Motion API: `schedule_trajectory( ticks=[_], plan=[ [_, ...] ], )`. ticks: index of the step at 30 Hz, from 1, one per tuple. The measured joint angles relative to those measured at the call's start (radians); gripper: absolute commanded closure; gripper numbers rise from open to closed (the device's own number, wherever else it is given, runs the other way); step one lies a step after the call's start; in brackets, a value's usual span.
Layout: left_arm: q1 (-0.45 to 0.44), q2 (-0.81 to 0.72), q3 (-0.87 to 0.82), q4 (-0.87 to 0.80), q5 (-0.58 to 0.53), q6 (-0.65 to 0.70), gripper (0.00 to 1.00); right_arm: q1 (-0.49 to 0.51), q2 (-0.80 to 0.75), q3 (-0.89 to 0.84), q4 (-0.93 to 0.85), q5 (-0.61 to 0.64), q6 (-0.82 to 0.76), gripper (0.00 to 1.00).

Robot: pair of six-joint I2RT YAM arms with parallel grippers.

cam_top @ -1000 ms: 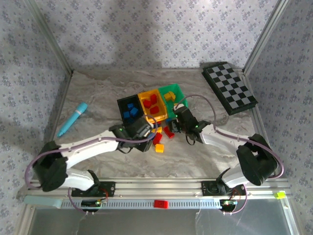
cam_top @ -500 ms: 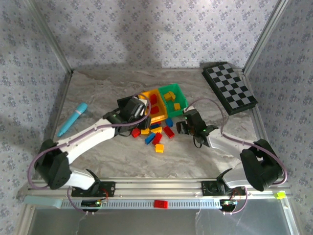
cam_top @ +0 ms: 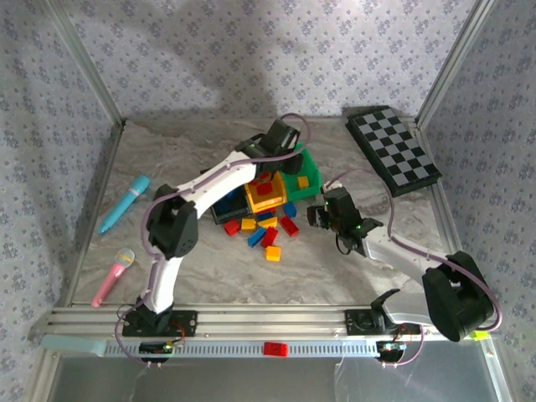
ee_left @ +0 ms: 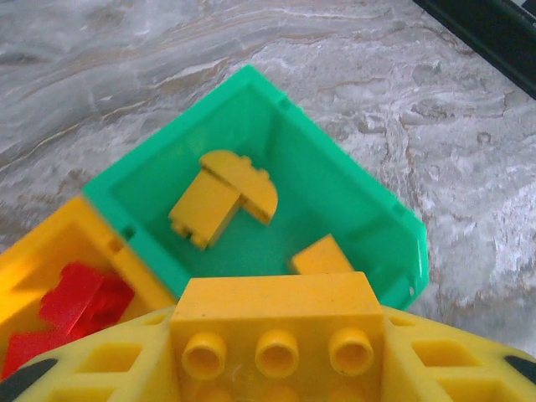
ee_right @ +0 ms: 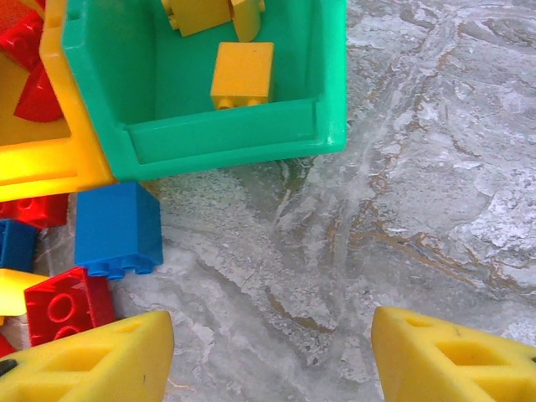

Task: Sort the legos into containers by color
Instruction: Place the lego in the container, then pick up the lego from the center of the table.

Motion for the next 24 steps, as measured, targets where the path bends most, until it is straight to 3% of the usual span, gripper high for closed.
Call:
schedule_trajectory(
  ticks=[7, 12, 16, 24],
  plan=[
    [0.022, 0.276, 0.388, -0.134, 0.024, 0.020, 0.36, -0.005, 0.008, 0.000, 0.008, -0.001, 0.000, 0.34],
    [0.032, 0.325, 0.448, -0.213, 0.028, 0.024, 0.29, -0.005, 0.015, 0.000, 0.010, -0.002, 0.000, 0.34],
    [0.032, 0.241, 0.283, -0.175, 0.027, 0.021, 0.29, -0.005, 0.027, 0.000, 0.022, -0.013, 0.000, 0.34],
    [0.030, -0.146, -0.300, 0.046, 0.013, -0.004, 0.28, 0.003, 0.119, 0.003, 0.057, -0.108, 0.000, 0.34]
  ],
)
